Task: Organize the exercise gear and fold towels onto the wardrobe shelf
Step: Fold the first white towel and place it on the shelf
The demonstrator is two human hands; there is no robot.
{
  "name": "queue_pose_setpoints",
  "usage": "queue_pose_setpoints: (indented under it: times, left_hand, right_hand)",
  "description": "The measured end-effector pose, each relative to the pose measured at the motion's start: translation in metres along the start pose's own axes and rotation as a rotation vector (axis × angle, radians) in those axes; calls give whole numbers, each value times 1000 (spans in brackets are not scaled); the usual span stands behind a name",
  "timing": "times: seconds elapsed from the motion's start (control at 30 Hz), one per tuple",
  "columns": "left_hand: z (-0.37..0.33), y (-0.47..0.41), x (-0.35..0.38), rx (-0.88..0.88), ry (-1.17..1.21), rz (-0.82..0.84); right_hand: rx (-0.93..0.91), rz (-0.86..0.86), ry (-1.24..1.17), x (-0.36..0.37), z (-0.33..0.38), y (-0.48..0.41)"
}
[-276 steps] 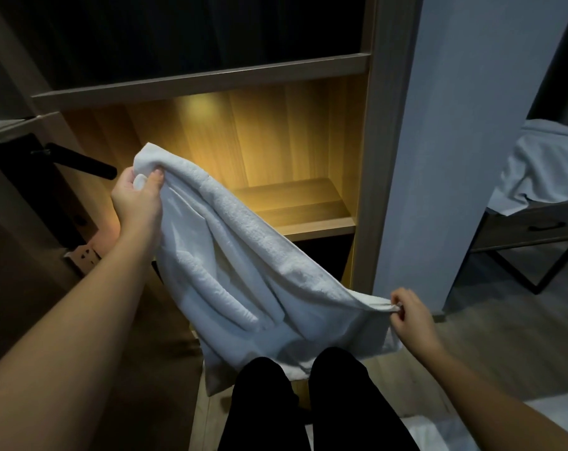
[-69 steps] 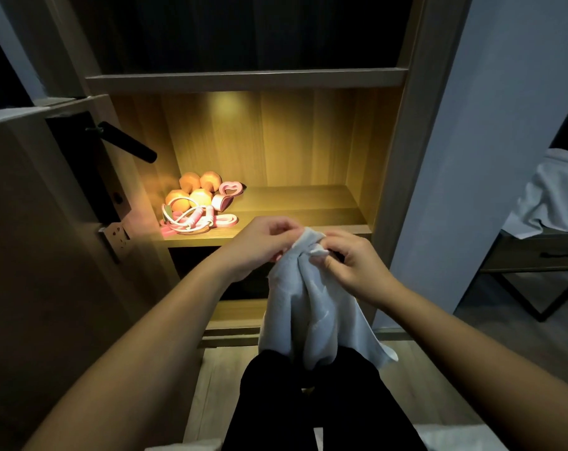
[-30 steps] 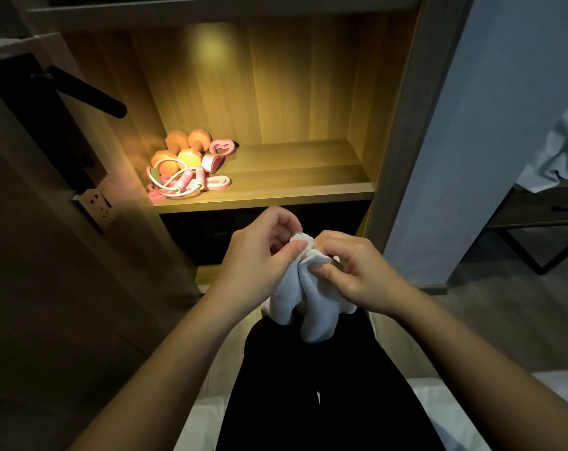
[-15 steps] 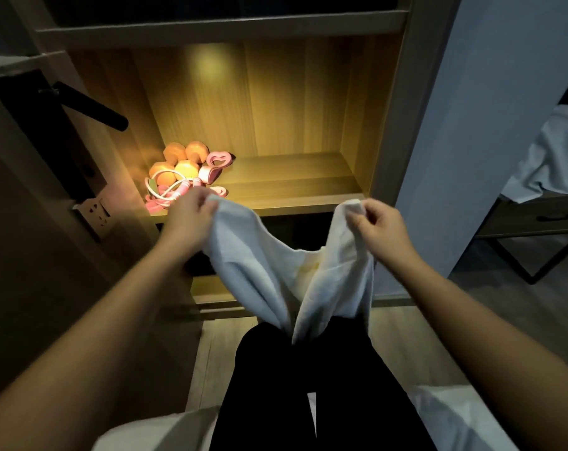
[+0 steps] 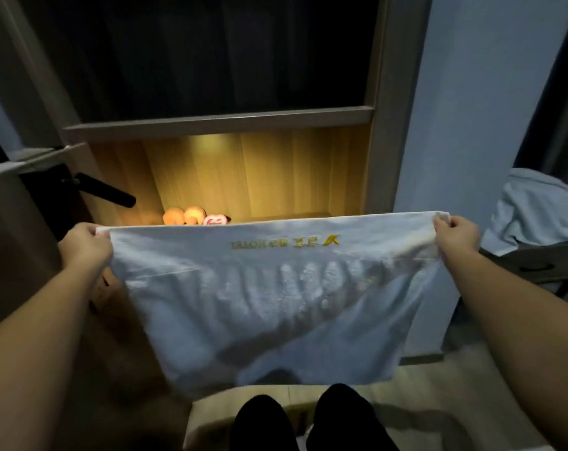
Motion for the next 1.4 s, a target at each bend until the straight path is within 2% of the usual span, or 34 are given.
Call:
queue_pose_setpoints:
  times: [0.2, 0.5, 0.77, 1.03, 1.23, 1.4]
  left_hand:
    - [4, 2, -7, -66, 117, -60]
    - [12, 15, -6, -103, 230, -87]
    - [19, 16, -10, -76, 276, -132]
    - [3, 24, -30, -27, 344, -172]
    - [10, 20, -46, -12, 544, -200]
    - [18, 37, -74, -70, 783, -315]
  right_hand:
    - [-43, -32, -69, 1, 19, -9]
    - [-99, -7, -36, -10, 26, -6]
    - [-174, 33, -18, -16, 35, 4]
    - [-128, -24, -98, -25, 42, -1]
    - [-173, -117, -261, -47, 57, 10]
    - [-247, -152, -451, -67, 85, 29]
Point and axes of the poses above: each hand's wrist, its own y-axis away from the middle knuckle, its own x-axis out of the palm, z = x × y, the point moved 7 cm from there along -y, towards the middle knuckle, and after that the axes turned 8 degrees about -y, right-handed, at the moved point
